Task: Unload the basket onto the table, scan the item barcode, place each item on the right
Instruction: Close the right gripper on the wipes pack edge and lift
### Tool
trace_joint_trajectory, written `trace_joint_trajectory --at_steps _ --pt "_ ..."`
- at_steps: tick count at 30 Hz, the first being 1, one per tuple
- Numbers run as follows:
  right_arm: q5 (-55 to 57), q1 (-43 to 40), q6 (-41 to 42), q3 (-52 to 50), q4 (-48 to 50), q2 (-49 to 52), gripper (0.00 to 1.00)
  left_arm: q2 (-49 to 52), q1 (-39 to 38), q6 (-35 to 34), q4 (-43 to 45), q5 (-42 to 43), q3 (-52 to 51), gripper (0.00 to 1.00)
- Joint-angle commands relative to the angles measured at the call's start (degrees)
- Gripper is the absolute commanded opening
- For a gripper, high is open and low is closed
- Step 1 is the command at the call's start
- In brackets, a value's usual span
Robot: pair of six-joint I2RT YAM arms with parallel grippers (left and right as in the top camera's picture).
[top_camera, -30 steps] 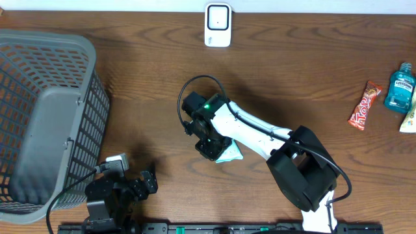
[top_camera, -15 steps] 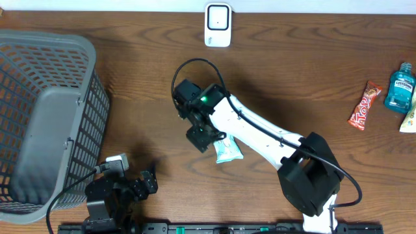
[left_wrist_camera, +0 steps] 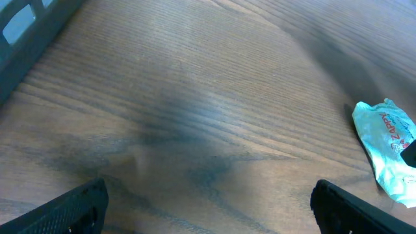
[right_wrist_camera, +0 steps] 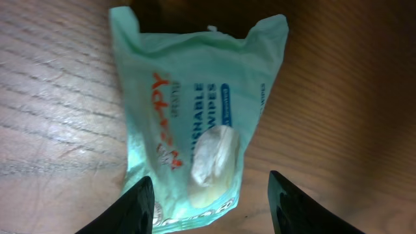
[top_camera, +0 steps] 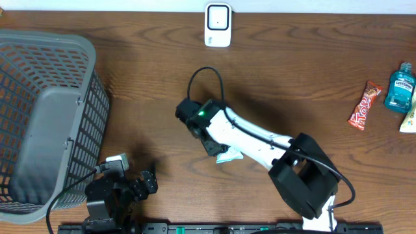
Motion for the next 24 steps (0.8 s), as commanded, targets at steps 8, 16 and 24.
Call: trace_joint_trajectory --at_steps 8,16,24 --pt "10.56 5.29 6.56 -0.35 1.51 0.35 0.5 -0.15 0.24 -0.09 -3.93 0.02 -0.35 0.98" --pt "11.91 5.03 6.91 -0.35 2.71 8.31 0.49 -0.15 0.24 -0.09 -3.93 0.02 -0.35 0.98" --pt "10.05 8.24 11.37 -0.35 -1.36 13.79 0.36 -0.15 0.24 -0.09 -3.93 0.02 -0.35 0.98"
